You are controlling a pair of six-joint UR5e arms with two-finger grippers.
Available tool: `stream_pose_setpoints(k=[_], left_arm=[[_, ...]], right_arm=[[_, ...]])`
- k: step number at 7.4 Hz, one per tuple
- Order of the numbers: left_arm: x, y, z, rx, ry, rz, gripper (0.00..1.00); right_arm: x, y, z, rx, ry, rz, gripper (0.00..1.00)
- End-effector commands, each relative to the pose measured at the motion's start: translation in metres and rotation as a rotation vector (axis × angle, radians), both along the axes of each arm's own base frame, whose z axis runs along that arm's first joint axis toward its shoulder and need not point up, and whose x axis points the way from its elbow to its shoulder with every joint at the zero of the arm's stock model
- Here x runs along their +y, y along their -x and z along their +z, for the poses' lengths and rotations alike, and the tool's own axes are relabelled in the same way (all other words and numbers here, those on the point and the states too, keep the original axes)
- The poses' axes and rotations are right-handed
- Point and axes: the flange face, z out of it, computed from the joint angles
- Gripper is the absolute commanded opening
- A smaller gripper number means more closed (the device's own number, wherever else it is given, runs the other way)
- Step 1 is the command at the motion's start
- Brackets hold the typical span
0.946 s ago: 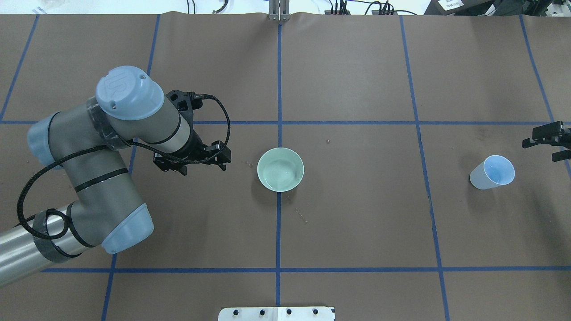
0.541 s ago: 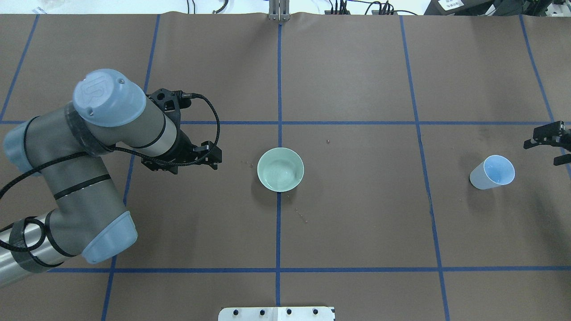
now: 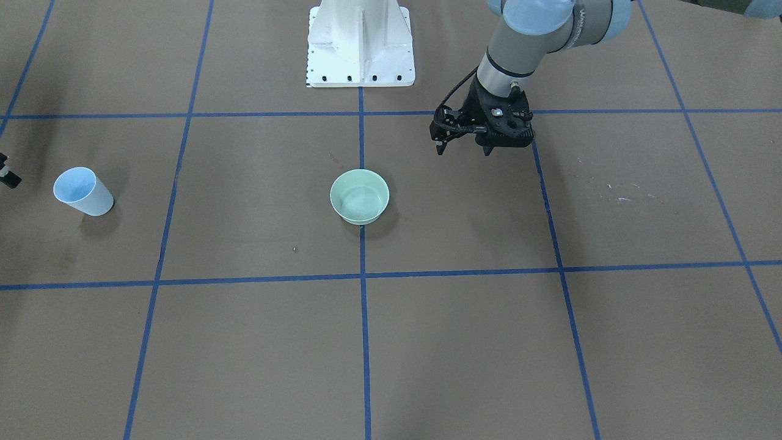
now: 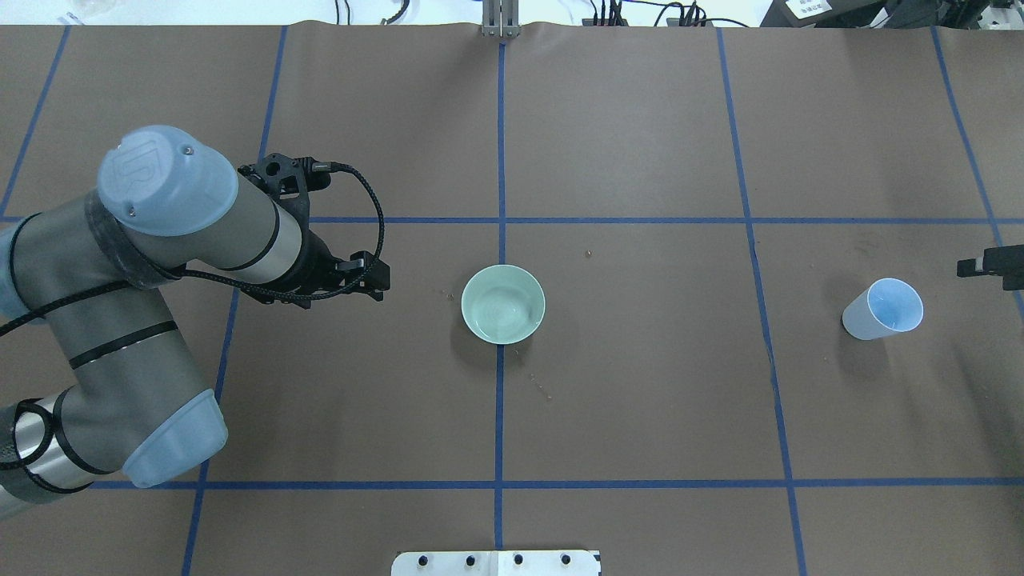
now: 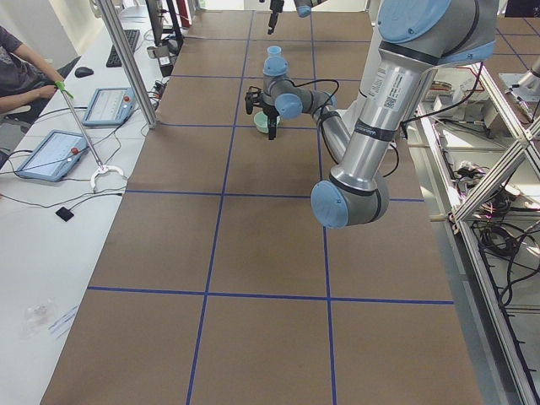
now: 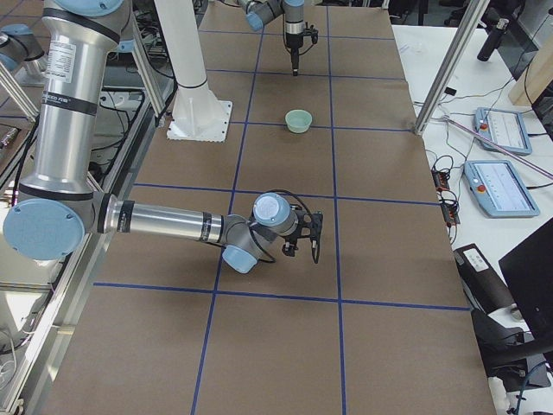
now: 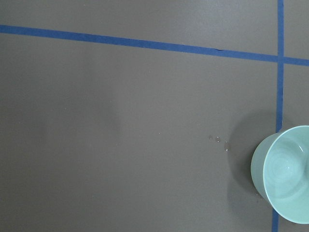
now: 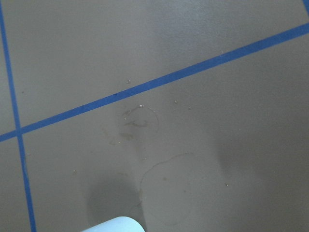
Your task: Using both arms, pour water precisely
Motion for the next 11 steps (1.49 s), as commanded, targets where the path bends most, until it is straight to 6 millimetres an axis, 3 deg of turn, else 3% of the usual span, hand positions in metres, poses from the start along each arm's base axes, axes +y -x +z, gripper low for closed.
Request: stream_pose_setpoints(k=[1,3,4,5,6,7,8,9,11], left_arm=[[0.000,-0.001,0.002,-0.003,0.001,0.001,0.99],[0.000,-0.001,0.003,-0.003,0.002,0.003,0.99],[-0.001,-0.002,0.005,-0.007,0.006,0.001,0.99],[-0.001,-0.002,0.005,-0.007,0.005,0.002,0.99],[-0.001,-0.001,0.004,-0.005,0.005,0.003,0.99],[0.000,0.000,0.003,-0.004,0.005,0.002,0.99],[0.000,0.000,0.003,-0.003,0.004,0.002,0.99],[0.001,0.000,0.002,0.000,0.003,0.001,0.99],[0.002,0.001,0.000,0.003,0.005,0.001,0.99]], right_arm=[[0.005,0.003,-0.013,0.021,-0.238,-0.082,0.96],[0.015,0.016,-0.030,-0.020,-0.384,-0.129,0.92],[0.017,0.018,-0.033,-0.033,-0.435,-0.138,0.84],[0.017,0.017,-0.034,-0.039,-0.455,-0.130,0.86],[0.012,0.018,-0.037,-0.033,-0.461,-0.109,0.95],[0.011,0.017,-0.038,-0.025,-0.482,-0.103,0.91],[0.022,0.009,-0.031,-0.019,-0.521,-0.067,1.00],[0.026,0.005,-0.027,-0.002,-0.537,-0.038,1.00],[0.034,0.021,-0.024,-0.006,-0.543,-0.066,0.97]])
